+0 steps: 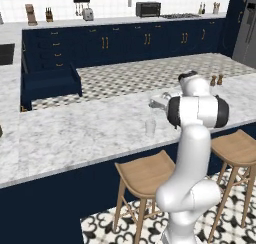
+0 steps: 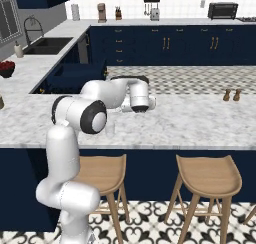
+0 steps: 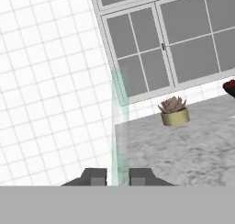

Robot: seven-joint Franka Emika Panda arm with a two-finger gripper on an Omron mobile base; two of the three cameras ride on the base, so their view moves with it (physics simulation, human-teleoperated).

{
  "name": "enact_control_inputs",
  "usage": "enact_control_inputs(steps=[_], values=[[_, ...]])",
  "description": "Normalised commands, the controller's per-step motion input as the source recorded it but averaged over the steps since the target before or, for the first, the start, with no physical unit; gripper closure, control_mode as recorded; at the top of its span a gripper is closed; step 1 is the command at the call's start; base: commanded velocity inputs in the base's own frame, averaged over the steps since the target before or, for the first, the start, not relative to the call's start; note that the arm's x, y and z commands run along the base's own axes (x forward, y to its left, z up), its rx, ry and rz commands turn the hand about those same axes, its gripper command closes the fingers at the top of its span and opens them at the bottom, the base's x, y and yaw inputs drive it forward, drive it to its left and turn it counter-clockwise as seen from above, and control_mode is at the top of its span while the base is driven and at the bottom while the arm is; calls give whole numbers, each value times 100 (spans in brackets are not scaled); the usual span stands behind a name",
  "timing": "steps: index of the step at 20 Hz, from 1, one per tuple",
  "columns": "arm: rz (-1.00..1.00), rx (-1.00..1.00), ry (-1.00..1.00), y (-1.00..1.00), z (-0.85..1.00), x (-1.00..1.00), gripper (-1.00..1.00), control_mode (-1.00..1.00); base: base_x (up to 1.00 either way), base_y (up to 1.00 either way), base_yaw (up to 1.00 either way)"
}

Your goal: Take a straw from the drawer in front and place it inside the glass cup on the dining counter.

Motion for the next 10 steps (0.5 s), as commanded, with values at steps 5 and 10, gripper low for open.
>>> enact_control_inputs(steps=[5,10], values=[[7,3,-5,0,-17,45,100,-100,0,0,0],[6,3,-4,0,-21,49,100,-100,0,0,0]])
